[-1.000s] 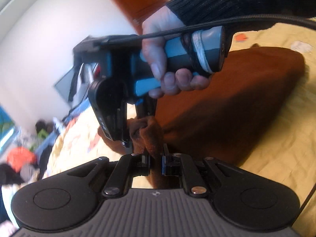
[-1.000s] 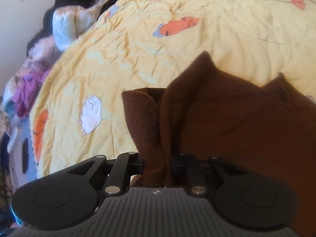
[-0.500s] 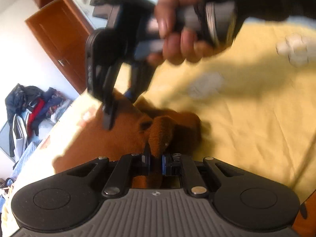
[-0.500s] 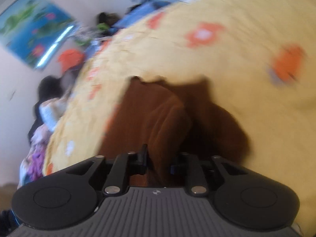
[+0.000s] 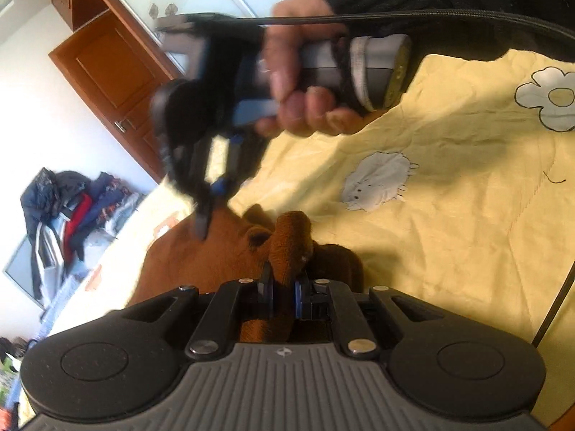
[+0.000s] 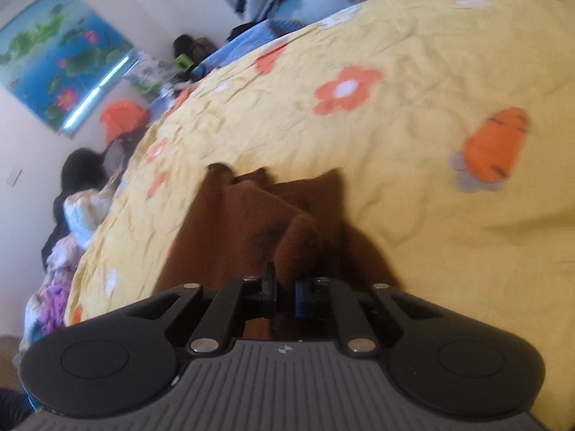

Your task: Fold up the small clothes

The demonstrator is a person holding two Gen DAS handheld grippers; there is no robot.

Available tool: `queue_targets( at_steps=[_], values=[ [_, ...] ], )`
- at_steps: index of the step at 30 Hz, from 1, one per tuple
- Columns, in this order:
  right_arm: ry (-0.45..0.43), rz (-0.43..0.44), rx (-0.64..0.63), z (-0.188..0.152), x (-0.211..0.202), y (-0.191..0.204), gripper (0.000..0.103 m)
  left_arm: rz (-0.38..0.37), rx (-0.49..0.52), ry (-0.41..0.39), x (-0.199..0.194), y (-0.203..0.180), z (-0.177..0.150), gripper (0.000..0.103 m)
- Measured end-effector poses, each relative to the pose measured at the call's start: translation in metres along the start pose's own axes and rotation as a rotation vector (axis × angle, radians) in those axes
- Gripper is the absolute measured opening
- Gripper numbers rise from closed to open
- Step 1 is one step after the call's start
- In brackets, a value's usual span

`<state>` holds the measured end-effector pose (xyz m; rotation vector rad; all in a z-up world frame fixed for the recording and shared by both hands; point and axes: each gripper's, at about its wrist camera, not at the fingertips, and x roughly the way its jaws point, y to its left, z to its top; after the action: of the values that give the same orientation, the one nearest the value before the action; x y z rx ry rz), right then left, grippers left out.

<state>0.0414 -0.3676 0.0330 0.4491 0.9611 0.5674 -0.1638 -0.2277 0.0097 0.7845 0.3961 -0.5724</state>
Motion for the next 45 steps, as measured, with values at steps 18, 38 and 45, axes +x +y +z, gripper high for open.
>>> queue_targets(
  at_steps=[18, 38, 45],
  values=[
    [-0.116, 0.048, 0.224, -0.042, -0.029, -0.033, 0.098, -0.009, -0.757, 0.023, -0.041, 0.199, -0.107, 0.101],
    [-0.068, 0.134, 0.304, -0.030, 0.024, -0.022, 0.033, -0.352, -1.245, 0.131, 0.083, 0.281, -0.142, 0.014],
    [-0.119, 0.241, 0.250, 0.009, 0.048, 0.007, 0.032, -0.160, -1.068, 0.009, 0.058, 0.333, -0.122, 0.014]
  ],
)
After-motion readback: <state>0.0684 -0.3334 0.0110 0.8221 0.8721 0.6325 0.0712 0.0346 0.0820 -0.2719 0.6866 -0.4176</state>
